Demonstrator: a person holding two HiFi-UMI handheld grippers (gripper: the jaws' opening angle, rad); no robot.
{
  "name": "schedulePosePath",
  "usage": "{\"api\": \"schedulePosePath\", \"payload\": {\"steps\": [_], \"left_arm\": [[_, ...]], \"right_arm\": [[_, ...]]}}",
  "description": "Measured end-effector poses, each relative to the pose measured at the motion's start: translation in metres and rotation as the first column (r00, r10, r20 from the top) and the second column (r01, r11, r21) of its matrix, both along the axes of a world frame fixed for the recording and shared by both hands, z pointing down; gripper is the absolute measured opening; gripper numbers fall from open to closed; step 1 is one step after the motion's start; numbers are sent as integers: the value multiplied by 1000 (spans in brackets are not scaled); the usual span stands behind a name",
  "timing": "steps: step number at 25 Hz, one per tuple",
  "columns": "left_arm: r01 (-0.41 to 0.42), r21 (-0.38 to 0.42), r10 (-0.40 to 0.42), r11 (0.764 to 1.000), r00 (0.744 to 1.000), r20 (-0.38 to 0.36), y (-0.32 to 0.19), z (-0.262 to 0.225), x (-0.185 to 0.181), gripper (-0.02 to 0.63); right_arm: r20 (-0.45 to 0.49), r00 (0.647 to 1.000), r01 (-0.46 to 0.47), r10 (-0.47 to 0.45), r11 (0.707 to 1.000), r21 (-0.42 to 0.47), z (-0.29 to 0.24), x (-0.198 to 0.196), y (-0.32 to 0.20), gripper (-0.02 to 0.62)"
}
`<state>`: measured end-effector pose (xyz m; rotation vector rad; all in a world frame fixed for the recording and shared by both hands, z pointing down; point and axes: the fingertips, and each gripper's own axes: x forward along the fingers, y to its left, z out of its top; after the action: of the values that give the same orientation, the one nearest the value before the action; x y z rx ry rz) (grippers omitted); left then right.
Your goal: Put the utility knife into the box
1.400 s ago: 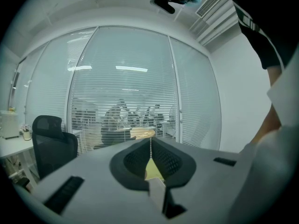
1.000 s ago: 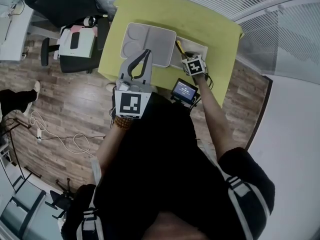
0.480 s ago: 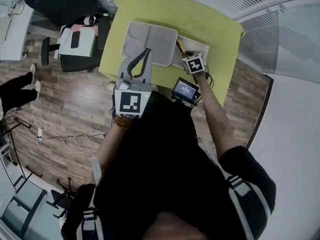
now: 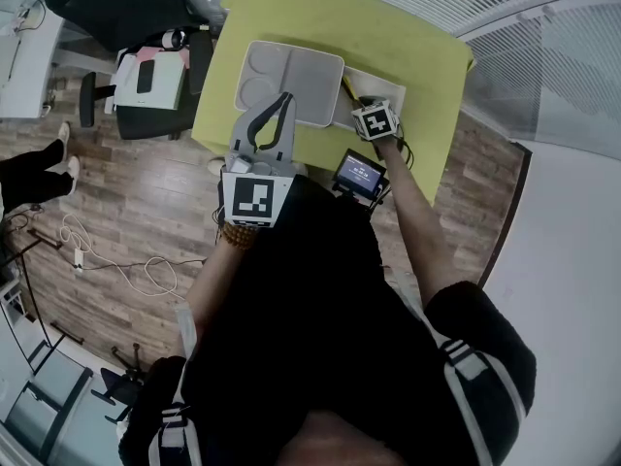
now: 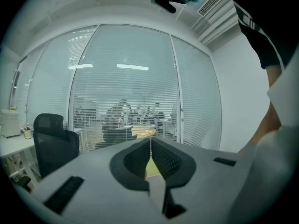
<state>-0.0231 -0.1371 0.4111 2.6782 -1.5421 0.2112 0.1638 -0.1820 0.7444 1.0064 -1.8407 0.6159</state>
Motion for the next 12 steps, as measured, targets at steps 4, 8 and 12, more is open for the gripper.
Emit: {"api": "schedulePosePath", "payload": {"steps": [4, 8, 12], "left_arm": [[14, 12, -13, 1000, 1000, -22, -2, -2, -2, 18], [12, 1, -12, 1000, 1000, -14, -3, 0, -2, 18], [4, -13, -4, 1000, 1000, -4, -2, 3, -1, 18]], "right_arm": [[-3, 1000, -5, 5, 1000, -14, 1, -1, 0, 44], [2, 1000, -6, 7, 1000, -21, 2, -2, -1, 46], [-7, 1000, -11, 11, 1000, -16, 2, -2, -1, 49]]}}
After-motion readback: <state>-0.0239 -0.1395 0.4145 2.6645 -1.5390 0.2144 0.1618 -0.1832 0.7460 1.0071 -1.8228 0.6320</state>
